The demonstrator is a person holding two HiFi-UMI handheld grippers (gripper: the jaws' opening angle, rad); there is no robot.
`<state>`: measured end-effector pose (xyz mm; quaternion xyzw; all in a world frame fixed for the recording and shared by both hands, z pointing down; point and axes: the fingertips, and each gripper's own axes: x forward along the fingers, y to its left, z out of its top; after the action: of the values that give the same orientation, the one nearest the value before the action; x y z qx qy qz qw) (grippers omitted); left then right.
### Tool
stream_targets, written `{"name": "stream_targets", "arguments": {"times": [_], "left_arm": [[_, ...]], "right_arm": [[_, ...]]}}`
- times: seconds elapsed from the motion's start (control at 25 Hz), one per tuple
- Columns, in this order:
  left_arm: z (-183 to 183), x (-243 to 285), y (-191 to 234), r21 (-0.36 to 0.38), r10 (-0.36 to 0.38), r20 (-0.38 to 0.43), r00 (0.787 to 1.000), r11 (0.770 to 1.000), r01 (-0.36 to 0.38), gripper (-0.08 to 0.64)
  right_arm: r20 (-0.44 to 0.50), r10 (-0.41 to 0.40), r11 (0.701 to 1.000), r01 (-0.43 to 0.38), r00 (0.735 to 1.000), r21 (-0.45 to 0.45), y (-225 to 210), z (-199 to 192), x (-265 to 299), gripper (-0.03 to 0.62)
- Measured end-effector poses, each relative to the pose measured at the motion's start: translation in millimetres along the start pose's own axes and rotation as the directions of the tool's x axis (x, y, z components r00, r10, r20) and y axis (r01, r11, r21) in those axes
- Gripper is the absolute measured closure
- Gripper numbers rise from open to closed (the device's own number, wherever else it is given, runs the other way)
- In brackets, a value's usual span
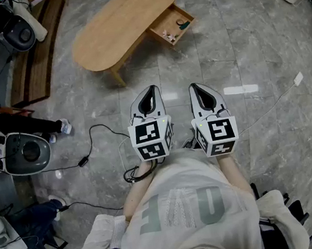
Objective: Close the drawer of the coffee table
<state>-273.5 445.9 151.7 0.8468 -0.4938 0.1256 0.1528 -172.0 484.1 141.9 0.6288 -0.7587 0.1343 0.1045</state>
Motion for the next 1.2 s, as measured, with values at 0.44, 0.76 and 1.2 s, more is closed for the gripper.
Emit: {"name": "stream_targets", "arguments": {"times": [0.44,0.76,1.2], "left_arm": [[1,4,-18,-0.045,-0.057,0.005,0.998,0.997,0.058,0.552],[2,10,-25,-0.017,-0.065,0.008,0.998,0.998,0.065,0.552],[3,57,-76,-0.023,-0.025,0.007,1.000,0.999,0.025,0.552]], "right_arm": [[-0.017,0.000,1.000,0.000,1.000,0.006,-13,-8,-7,0.586],[0.003,-0.003,0.999,0.003,1.000,0.043,-24,-9,-9,0.586],[-0.018,0.024,1.000,-0.024,1.000,-0.007,-98,-14,-13,0.586]]}}
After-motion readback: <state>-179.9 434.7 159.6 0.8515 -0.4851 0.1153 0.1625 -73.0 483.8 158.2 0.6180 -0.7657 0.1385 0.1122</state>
